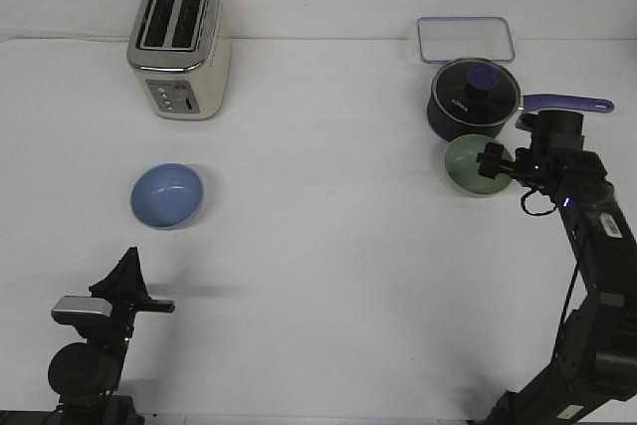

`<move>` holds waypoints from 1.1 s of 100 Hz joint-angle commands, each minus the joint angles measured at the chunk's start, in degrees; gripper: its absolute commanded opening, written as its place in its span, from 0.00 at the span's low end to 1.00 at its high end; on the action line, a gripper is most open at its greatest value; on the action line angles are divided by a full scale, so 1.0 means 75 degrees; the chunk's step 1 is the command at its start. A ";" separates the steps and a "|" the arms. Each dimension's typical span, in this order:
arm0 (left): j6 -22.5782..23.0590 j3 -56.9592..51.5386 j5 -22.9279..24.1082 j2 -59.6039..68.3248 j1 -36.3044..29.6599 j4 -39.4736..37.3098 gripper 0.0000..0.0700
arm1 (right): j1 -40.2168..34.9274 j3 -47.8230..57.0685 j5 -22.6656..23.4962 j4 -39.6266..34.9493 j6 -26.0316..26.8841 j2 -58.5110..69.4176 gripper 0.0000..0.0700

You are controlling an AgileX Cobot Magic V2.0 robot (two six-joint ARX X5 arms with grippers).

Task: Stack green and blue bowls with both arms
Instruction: 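Reach the right gripper forward to the rim of the pale green bowl, then close the right gripper on the green bowl rim and lift it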

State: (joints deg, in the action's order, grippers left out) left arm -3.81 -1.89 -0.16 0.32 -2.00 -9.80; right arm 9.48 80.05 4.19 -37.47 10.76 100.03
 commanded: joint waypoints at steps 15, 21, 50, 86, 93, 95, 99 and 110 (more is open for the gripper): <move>-0.0015 0.0146 -0.0006 -0.0006 0.0015 -0.0079 0.02 | 0.0003 0.0187 0.0050 0.0073 -0.0245 0.0493 0.67; -0.0015 0.0146 -0.0006 -0.0006 0.0015 -0.0079 0.02 | 0.0003 0.0187 0.0052 0.0131 -0.0245 0.0548 0.64; -0.0015 0.0146 -0.0006 -0.0006 0.0015 -0.0076 0.02 | 0.0003 0.0187 0.0090 0.0117 -0.0248 0.0889 0.58; -0.0015 0.0146 -0.0009 -0.0006 0.0015 -0.0079 0.02 | 0.0017 0.0187 0.0102 0.0192 -0.0385 0.0874 0.00; -0.0015 0.0146 -0.0006 -0.0006 0.0015 -0.0079 0.02 | 0.0055 0.0187 0.0207 0.0195 -0.0385 0.0699 0.00; -0.0015 0.0146 -0.0006 -0.0006 0.0015 -0.0079 0.02 | 0.0061 0.0187 0.0262 0.0198 -0.0382 0.0653 0.00; -0.0015 0.0146 -0.0006 -0.0006 0.0015 -0.0079 0.02 | 0.0079 0.0187 0.0385 0.0198 -0.0364 0.0507 0.00; -0.0015 0.0146 -0.0006 -0.0006 0.0015 -0.0079 0.02 | 0.0105 0.0187 0.1020 0.0166 -0.0201 -0.0079 0.00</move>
State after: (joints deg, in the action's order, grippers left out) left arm -3.81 -1.89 -0.16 0.32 -2.00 -9.80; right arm 10.11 80.51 9.67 -36.86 8.99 102.17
